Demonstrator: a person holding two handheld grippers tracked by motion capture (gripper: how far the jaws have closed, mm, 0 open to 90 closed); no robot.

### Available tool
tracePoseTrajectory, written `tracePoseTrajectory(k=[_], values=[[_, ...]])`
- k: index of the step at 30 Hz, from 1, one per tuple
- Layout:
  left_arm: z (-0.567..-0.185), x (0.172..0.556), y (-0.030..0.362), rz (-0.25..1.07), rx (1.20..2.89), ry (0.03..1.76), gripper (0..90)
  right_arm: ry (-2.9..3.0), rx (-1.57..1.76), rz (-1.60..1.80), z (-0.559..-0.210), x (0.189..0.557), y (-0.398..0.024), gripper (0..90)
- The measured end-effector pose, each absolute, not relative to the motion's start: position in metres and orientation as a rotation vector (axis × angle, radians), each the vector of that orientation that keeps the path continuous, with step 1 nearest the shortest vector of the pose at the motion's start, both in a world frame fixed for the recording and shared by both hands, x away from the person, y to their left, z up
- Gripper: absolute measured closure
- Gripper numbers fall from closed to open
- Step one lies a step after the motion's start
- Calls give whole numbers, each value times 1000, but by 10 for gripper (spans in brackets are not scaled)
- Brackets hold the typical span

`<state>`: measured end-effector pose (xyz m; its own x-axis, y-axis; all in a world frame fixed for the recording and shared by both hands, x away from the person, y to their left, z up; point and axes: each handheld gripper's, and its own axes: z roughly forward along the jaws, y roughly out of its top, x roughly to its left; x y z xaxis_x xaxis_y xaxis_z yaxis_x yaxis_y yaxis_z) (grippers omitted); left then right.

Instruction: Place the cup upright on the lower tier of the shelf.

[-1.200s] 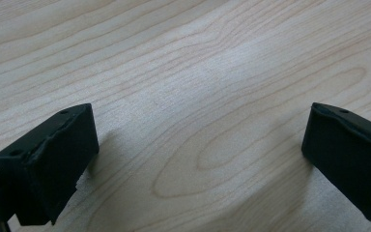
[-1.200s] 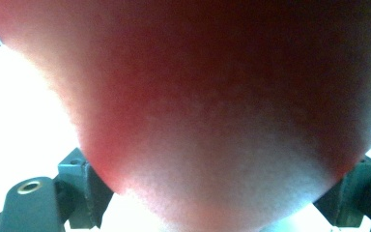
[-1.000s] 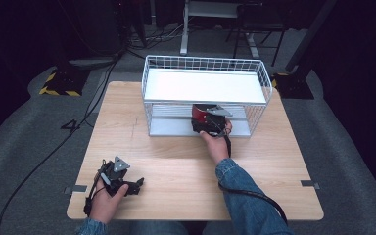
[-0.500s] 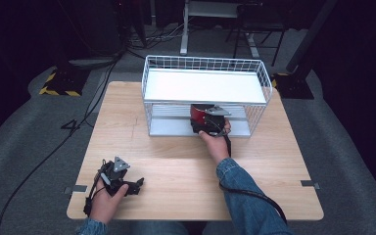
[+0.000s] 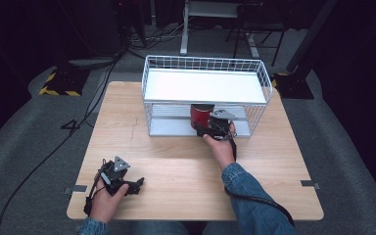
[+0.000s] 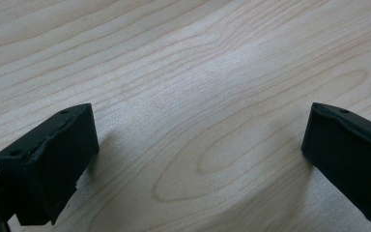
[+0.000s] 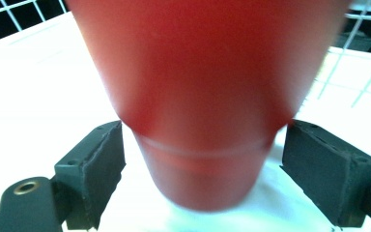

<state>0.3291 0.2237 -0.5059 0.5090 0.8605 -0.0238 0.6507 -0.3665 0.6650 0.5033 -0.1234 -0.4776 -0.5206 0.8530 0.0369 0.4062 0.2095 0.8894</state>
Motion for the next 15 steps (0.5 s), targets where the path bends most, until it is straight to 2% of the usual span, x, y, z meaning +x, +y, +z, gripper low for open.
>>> tracePoseTrajectory(k=[15], values=[[-506,330,224,440,2138,1227,1,2085,1102,1327,-450,463,-164,156]])
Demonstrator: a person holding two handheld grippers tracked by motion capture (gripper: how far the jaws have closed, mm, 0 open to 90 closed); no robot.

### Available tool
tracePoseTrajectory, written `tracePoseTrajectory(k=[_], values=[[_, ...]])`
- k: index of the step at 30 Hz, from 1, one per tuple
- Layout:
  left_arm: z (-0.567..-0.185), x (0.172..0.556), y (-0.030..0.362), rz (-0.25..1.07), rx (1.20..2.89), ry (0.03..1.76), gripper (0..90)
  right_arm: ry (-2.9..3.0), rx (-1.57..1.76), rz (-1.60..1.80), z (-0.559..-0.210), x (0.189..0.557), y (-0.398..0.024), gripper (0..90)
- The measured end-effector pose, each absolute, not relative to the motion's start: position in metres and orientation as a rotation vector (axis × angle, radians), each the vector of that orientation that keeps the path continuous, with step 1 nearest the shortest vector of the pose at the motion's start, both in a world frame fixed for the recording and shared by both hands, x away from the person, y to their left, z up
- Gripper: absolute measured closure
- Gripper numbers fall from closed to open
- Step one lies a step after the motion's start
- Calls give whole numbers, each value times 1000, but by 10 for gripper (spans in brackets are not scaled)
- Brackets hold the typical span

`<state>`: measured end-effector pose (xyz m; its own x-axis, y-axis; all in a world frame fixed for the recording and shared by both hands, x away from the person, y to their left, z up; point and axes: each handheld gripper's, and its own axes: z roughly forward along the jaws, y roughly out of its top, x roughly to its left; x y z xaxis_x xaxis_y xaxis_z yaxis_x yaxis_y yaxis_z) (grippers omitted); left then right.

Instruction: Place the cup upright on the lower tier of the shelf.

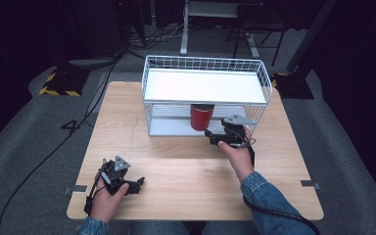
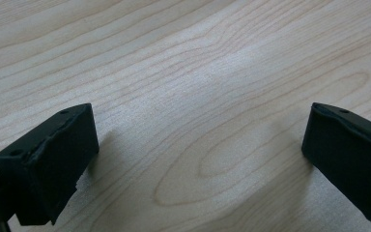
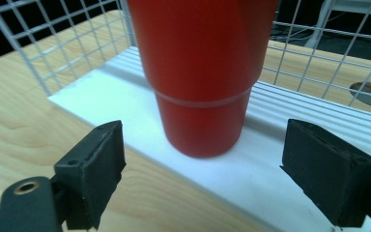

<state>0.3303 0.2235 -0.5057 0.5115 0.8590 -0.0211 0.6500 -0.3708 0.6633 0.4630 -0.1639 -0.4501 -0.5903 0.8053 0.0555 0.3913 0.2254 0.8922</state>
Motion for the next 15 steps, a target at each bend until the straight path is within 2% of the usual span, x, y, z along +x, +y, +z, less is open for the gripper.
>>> tracePoseTrajectory(k=[15], values=[[-506,331,224,433,2135,1225,0,2189,1030,1369,-427,416,-209,157]])
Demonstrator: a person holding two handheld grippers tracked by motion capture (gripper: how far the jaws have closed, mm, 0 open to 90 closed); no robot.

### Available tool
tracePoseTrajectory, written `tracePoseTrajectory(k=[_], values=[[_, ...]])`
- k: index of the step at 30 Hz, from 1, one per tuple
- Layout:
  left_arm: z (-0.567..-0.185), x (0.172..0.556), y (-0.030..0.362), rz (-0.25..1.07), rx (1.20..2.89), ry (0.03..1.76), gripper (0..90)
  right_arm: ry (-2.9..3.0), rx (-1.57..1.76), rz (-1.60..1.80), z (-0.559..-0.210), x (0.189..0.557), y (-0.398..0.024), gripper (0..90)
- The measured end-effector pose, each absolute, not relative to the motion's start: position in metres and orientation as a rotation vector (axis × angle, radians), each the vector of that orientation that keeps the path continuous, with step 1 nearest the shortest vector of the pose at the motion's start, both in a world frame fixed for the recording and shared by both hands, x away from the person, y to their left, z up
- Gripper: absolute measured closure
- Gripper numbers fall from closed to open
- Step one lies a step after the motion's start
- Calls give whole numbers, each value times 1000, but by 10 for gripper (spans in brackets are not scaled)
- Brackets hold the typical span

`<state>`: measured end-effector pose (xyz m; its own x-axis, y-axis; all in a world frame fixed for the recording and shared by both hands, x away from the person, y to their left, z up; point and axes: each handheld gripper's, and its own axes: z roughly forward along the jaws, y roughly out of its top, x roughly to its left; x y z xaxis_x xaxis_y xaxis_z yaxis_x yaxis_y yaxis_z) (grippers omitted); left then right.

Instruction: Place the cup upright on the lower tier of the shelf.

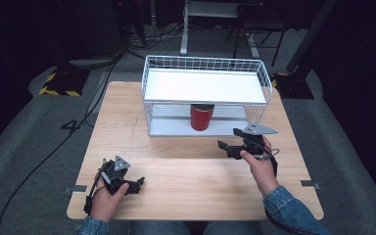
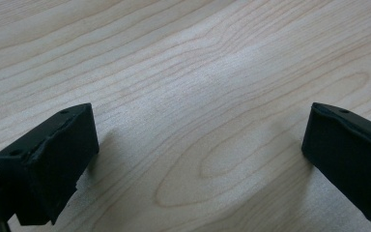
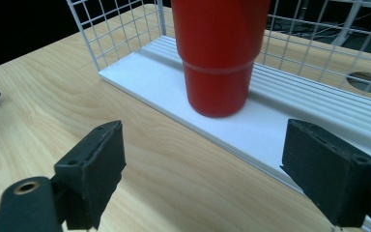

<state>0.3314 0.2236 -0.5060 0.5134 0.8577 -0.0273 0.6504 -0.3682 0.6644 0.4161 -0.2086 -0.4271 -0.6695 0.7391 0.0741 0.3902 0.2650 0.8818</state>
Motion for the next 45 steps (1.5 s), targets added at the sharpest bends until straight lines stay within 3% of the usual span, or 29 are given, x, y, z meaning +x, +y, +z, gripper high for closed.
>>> tracePoseTrajectory(k=[19,45], values=[[-506,338,224,434,2137,1219,1,2212,1017,1278,-424,363,-269,158],[-506,336,224,433,2141,1214,1,2273,1140,1152,-470,317,-324,161]])
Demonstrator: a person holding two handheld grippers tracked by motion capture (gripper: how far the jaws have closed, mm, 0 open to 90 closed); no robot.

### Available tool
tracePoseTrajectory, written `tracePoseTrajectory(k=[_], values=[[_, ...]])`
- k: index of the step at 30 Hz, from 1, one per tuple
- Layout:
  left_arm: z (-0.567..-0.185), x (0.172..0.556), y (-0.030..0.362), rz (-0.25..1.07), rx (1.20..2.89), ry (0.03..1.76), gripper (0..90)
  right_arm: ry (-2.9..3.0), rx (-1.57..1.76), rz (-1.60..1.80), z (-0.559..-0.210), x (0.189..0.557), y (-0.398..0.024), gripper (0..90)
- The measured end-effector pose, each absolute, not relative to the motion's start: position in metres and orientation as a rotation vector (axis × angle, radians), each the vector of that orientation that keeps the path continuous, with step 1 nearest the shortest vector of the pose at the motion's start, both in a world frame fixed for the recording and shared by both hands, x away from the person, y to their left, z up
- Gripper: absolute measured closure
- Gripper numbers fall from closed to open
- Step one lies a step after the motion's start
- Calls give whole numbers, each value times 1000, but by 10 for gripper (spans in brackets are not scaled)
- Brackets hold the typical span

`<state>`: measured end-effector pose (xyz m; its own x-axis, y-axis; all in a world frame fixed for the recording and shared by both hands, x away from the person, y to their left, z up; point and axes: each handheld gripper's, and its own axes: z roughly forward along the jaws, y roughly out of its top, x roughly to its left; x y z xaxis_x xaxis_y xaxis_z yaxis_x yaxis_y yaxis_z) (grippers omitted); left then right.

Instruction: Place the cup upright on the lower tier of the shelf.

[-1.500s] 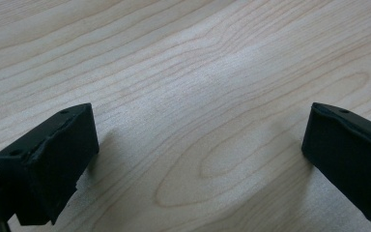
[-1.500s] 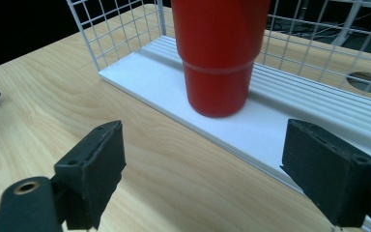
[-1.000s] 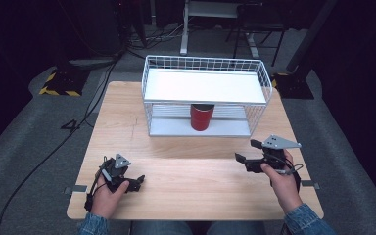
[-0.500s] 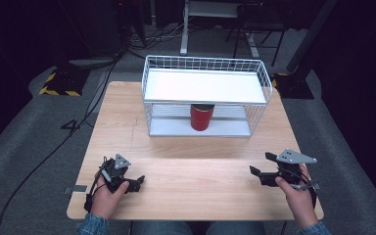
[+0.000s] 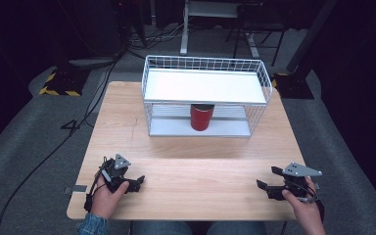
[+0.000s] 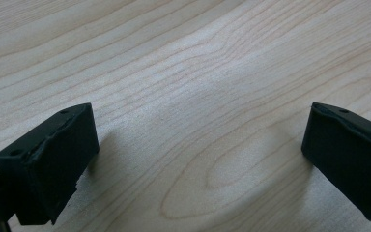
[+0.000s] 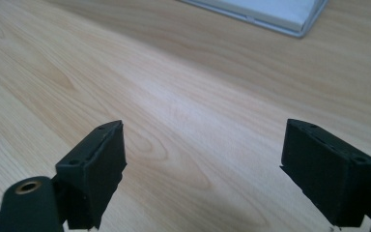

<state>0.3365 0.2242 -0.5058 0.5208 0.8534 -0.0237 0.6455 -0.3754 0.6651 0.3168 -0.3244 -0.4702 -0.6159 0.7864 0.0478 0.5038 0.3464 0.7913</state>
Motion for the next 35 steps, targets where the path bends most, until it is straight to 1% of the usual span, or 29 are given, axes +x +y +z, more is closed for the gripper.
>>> tracePoseTrajectory(k=[10,23,27,29,30,35], values=[[-506,337,224,429,2140,1215,1,2306,1234,1079,-496,311,-339,161],[-506,337,224,429,2138,1216,1,2292,1190,1016,-505,306,-341,155],[-506,337,223,434,2134,1217,0,2295,1186,1001,-505,306,-340,121],[-506,337,223,434,2132,1218,1,2278,1215,978,-506,308,-337,56],[-506,337,223,434,2133,1218,1,2263,1249,957,-506,309,-336,8],[-506,337,224,431,2136,1217,1,2210,1289,957,-509,306,-336,1]])
